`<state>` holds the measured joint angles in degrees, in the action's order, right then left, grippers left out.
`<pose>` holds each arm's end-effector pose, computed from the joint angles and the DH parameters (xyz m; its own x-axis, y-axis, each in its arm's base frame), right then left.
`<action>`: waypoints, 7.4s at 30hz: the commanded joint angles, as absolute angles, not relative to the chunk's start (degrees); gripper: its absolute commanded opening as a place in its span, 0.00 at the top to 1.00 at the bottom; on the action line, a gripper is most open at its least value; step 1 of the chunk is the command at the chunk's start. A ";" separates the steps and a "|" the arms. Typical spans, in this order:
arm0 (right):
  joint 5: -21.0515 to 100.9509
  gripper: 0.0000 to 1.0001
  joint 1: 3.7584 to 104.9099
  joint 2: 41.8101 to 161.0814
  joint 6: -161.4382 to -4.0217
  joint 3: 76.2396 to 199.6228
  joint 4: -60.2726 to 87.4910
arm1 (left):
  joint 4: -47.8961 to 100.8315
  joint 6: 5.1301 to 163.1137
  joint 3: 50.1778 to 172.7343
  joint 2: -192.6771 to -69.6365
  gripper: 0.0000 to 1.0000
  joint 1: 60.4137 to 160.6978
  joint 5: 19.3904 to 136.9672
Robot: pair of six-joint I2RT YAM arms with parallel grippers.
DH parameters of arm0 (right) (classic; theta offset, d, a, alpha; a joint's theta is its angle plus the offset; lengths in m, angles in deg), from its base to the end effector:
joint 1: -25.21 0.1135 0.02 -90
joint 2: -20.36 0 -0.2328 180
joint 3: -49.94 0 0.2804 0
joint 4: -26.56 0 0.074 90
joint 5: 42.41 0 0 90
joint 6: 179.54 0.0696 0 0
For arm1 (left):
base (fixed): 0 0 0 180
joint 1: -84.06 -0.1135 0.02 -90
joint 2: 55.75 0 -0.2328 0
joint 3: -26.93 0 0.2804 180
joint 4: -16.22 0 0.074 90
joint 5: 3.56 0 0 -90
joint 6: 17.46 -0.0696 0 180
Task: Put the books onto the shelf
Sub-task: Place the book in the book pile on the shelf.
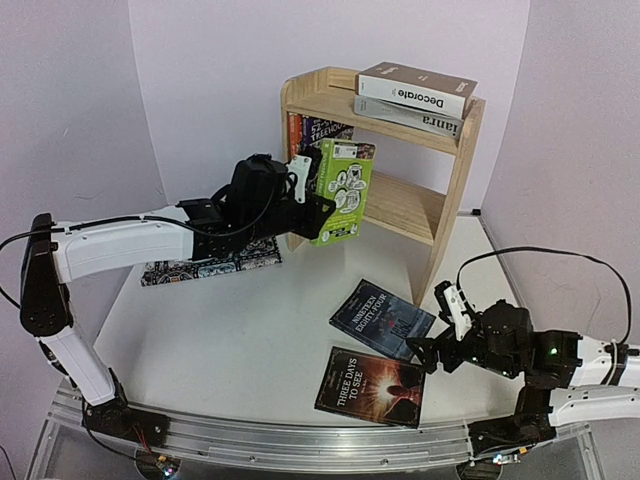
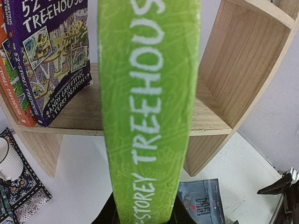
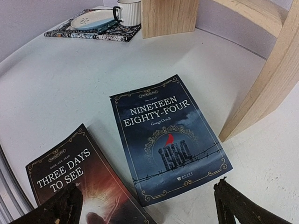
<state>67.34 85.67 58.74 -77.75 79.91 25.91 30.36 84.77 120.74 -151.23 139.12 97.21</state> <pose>0.1450 0.2082 0.1951 -0.2097 0.0200 -0.9776 -0.6246 0.7664 0.1497 0.2738 -0.3692 0.2983 -0.3013 0.0679 -0.9511 0.6533 0.7412 -0.1541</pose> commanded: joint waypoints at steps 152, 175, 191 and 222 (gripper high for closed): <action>72.47 0.02 85.89 54.91 -80.84 67.66 38.54 | -12.73 73.07 116.30 -161.48 1.00 130.74 97.17; 72.73 0.02 85.90 54.99 -80.76 67.66 38.55 | -8.90 72.63 134.18 -173.06 1.00 126.10 90.38; 73.05 0.02 85.89 55.00 -80.67 67.66 38.54 | -7.13 74.17 140.61 -176.94 0.93 123.53 89.91; 72.81 0.02 85.87 56.47 -80.67 68.09 38.81 | -7.02 76.51 131.12 -169.40 0.67 123.41 91.23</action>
